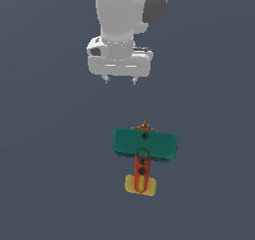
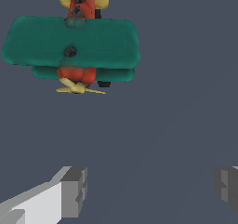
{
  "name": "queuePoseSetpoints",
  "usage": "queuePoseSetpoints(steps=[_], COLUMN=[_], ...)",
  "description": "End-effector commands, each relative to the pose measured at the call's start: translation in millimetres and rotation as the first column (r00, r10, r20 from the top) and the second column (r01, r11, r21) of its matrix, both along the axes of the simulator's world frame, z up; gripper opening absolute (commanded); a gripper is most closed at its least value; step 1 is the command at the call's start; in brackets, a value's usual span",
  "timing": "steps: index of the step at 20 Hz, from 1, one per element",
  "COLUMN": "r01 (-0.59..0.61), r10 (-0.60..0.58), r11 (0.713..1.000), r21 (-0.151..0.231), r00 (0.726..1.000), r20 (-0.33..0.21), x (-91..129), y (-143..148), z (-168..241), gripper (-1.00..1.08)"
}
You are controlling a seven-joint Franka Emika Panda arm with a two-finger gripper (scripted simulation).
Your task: Pick up the object and move it to a goal position.
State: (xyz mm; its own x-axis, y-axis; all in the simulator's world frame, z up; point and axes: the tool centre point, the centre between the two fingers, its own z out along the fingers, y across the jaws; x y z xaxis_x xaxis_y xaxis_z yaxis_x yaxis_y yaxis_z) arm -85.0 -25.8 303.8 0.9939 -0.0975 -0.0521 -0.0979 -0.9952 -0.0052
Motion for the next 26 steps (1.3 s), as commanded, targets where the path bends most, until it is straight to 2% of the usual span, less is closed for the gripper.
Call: queuePoseSetpoints(steps=[1, 8, 13, 20, 26], r01=[0.0, -0.015, -0.018, -0.019, -0.022], r10=[0.0, 0.015, 0.018, 0.019, 0.02], r11=[1.0, 1.0, 1.0, 1.0, 1.0], r21=[0.0, -0.002, -0.003, 0.0, 0.009], r00=[1.0, 1.0, 1.0, 0.999, 0.993], r20=[0.0, -0.015, -0.002, 0.046, 0.116], x=[0.0, -1.0, 0.4, 4.9, 9.7], y=[0.0, 3.6, 4.0, 3.4, 2.5], z=[0.0, -4.1, 2.4, 26.0, 60.8], gripper=[0.28, 0.28, 0.28, 0.28, 0.28])
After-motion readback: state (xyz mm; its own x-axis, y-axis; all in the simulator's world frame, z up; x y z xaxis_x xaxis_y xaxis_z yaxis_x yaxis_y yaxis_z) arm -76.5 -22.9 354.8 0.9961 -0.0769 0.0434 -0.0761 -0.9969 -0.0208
